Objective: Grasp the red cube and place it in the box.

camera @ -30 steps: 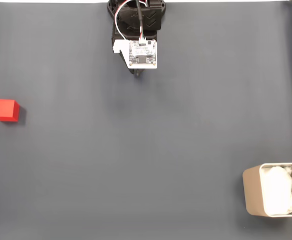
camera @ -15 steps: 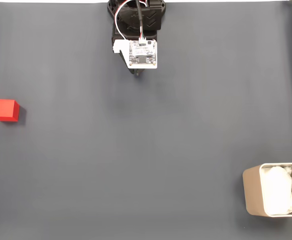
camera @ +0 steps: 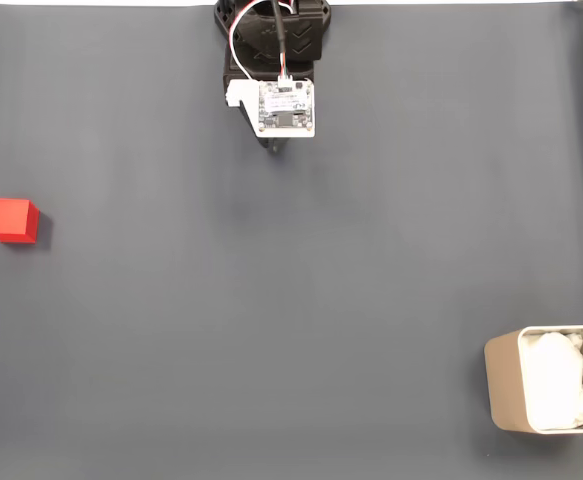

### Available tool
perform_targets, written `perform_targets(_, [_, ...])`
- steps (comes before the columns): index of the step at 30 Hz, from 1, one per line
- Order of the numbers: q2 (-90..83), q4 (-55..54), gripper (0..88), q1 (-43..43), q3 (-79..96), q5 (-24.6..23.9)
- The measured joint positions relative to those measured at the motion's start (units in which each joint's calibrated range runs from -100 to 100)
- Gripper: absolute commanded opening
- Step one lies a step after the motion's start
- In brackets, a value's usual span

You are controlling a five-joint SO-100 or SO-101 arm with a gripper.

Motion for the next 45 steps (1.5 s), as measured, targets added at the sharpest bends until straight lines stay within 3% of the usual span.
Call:
perform_targets(9, [12.24, -13.52, 0.0, -0.96, -19.35, 1.17])
perform_targets(25, [53.15, -0.56, 0.0, 0.22, -79.93, -0.63])
perform_targets(45, [69.21, 6.44, 0.0, 18.77, -99.64, -2.64])
